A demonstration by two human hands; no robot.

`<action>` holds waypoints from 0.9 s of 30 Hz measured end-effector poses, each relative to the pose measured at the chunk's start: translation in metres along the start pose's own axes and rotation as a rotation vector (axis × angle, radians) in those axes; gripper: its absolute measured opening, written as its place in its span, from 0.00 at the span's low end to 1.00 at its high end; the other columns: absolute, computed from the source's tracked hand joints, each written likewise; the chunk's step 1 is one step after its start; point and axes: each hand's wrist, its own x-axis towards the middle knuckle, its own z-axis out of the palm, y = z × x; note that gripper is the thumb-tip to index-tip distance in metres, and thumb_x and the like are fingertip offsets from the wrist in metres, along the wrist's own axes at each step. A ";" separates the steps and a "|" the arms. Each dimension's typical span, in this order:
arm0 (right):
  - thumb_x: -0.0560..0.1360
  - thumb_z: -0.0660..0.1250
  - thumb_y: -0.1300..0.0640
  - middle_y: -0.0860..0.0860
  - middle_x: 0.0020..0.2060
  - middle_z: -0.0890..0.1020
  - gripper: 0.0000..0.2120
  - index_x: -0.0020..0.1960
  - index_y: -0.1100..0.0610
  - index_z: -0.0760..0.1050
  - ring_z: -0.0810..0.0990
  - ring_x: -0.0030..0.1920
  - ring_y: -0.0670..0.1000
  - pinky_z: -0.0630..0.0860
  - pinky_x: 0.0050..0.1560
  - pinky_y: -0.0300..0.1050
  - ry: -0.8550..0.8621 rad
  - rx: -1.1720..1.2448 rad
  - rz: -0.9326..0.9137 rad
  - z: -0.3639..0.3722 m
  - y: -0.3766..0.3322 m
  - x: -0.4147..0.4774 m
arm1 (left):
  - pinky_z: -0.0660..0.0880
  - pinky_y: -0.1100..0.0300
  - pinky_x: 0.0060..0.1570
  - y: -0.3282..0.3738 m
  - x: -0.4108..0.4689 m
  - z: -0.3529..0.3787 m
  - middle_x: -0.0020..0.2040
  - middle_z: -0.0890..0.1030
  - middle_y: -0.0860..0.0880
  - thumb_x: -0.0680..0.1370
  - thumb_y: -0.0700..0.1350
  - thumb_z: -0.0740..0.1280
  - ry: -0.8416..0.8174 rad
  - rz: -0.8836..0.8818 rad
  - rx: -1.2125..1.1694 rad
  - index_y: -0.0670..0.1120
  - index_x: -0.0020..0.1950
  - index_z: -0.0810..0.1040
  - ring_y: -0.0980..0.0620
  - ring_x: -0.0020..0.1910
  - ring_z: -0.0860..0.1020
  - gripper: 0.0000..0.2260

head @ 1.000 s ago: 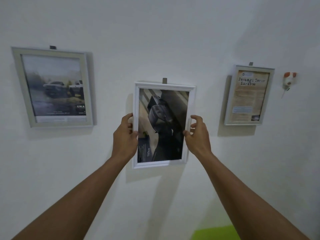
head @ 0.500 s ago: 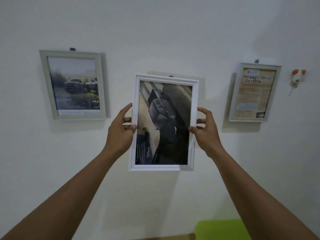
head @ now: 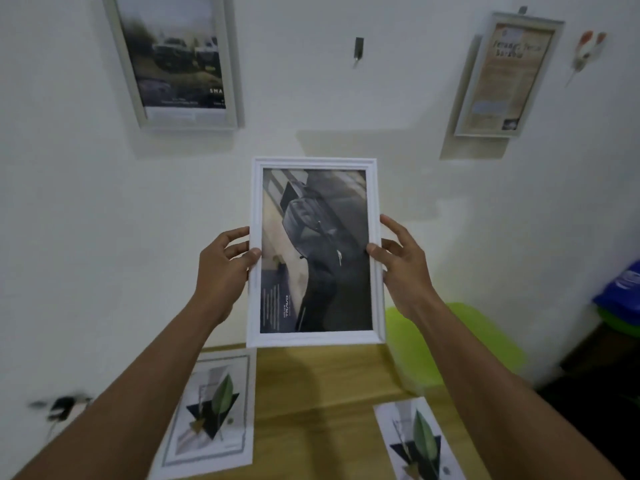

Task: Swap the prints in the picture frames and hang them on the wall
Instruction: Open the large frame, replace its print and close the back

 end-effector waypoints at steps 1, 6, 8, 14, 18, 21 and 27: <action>0.75 0.70 0.63 0.58 0.53 0.83 0.29 0.68 0.37 0.72 0.82 0.54 0.53 0.74 0.46 0.43 -0.018 -0.019 0.030 0.001 0.011 -0.013 | 0.81 0.52 0.49 -0.009 -0.009 -0.004 0.55 0.82 0.48 0.77 0.40 0.70 0.001 -0.028 0.000 0.51 0.62 0.77 0.48 0.53 0.82 0.15; 0.74 0.68 0.70 0.57 0.48 0.81 0.35 0.72 0.40 0.69 0.79 0.47 0.51 0.74 0.49 0.36 0.034 -0.050 0.184 0.001 0.058 -0.064 | 0.81 0.52 0.50 -0.047 -0.060 -0.016 0.48 0.85 0.49 0.75 0.42 0.73 0.005 -0.133 -0.024 0.47 0.60 0.80 0.48 0.48 0.84 0.14; 0.74 0.69 0.71 0.56 0.45 0.81 0.34 0.71 0.41 0.71 0.79 0.44 0.51 0.75 0.49 0.40 0.063 -0.006 0.252 -0.002 0.077 -0.078 | 0.82 0.53 0.48 -0.062 -0.080 -0.020 0.48 0.86 0.49 0.76 0.42 0.72 -0.061 -0.185 -0.019 0.50 0.62 0.79 0.48 0.48 0.85 0.15; 0.75 0.68 0.71 0.56 0.54 0.83 0.33 0.73 0.44 0.70 0.81 0.50 0.56 0.78 0.51 0.48 0.115 0.027 0.423 -0.007 0.134 -0.092 | 0.80 0.55 0.40 -0.119 -0.133 -0.029 0.54 0.84 0.47 0.75 0.34 0.70 -0.263 -0.339 0.012 0.58 0.70 0.71 0.47 0.47 0.84 0.29; 0.76 0.66 0.70 0.50 0.62 0.79 0.31 0.75 0.51 0.66 0.79 0.58 0.51 0.76 0.50 0.37 0.005 -0.149 0.415 0.002 0.168 -0.103 | 0.82 0.48 0.43 -0.145 -0.152 -0.024 0.60 0.81 0.46 0.75 0.32 0.69 -0.222 -0.353 0.104 0.59 0.75 0.66 0.42 0.51 0.82 0.34; 0.79 0.66 0.63 0.46 0.65 0.72 0.31 0.78 0.54 0.60 0.71 0.64 0.46 0.69 0.56 0.36 -0.126 -0.334 0.415 0.012 0.184 -0.108 | 0.82 0.48 0.44 -0.154 -0.164 -0.013 0.60 0.80 0.46 0.75 0.34 0.70 -0.186 -0.341 0.157 0.61 0.74 0.66 0.43 0.53 0.81 0.34; 0.82 0.59 0.46 0.51 0.66 0.76 0.29 0.80 0.43 0.53 0.75 0.61 0.50 0.73 0.65 0.50 -0.352 -0.360 0.372 0.056 0.169 -0.098 | 0.80 0.65 0.45 -0.151 -0.194 0.009 0.61 0.75 0.66 0.76 0.37 0.69 -0.272 -0.212 0.299 0.61 0.74 0.64 0.59 0.58 0.78 0.32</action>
